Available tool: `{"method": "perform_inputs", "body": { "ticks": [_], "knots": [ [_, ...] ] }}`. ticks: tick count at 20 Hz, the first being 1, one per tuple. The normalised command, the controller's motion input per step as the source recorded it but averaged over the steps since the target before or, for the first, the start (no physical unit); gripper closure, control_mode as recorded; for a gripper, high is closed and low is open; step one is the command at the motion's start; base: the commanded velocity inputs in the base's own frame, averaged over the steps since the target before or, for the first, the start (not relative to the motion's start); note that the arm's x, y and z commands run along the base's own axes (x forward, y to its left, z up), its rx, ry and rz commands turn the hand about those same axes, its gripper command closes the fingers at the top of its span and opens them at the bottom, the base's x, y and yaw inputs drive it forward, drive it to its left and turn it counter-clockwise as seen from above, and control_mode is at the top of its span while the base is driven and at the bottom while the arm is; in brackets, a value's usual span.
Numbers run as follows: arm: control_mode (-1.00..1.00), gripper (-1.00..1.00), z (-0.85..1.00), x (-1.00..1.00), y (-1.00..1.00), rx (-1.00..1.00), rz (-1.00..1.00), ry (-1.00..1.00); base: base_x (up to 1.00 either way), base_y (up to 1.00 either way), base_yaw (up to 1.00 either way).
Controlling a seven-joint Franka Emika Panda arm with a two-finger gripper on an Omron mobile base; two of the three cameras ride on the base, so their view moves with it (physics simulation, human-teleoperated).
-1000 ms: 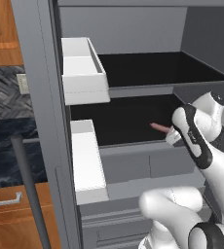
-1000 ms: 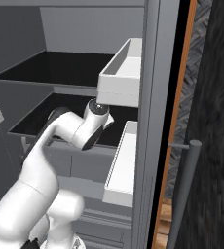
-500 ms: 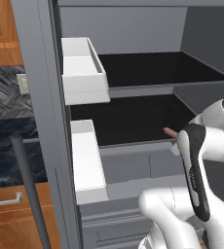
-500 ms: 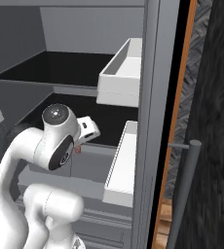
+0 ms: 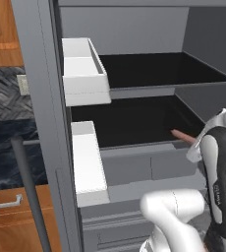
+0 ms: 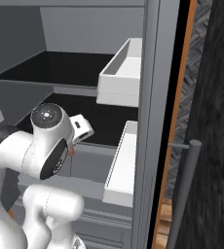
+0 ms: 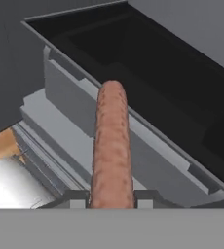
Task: Retrieve the sausage and cheese from the fridge and place them on the cutting board on the counter.
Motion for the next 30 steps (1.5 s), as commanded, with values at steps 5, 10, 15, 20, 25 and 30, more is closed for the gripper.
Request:
{"method": "perform_inputs", "body": {
  "ticks": [5, 10, 15, 20, 25, 30],
  "knots": [
    [-1.0, 1.0, 0.96, -0.97, -0.08, -0.05, 0.08, -0.02, 0.0, 0.0, 0.0],
    [-1.0, 1.0, 0.77, -0.76, 0.0, -0.07, 0.03, -0.04, 0.0, 0.0, 0.0],
    [-1.0, 1.0, 0.09, -0.23, 0.22, -0.09, 0.0, -0.03, 0.0, 0.0, 0.0],
    [-1.0, 1.0, -0.44, 0.01, 0.38, -0.06, 0.0, 0.0, 0.0, 0.0, 0.0],
    [1.0, 1.0, 0.0, 0.0, 0.0, 0.0, 0.0, 0.0, -0.04, 0.05, 0.0],
    [1.0, 1.0, 0.0, 0.0, 0.0, 0.0, 0.0, 0.0, -0.84, -0.33, 0.0]
  ]
}}
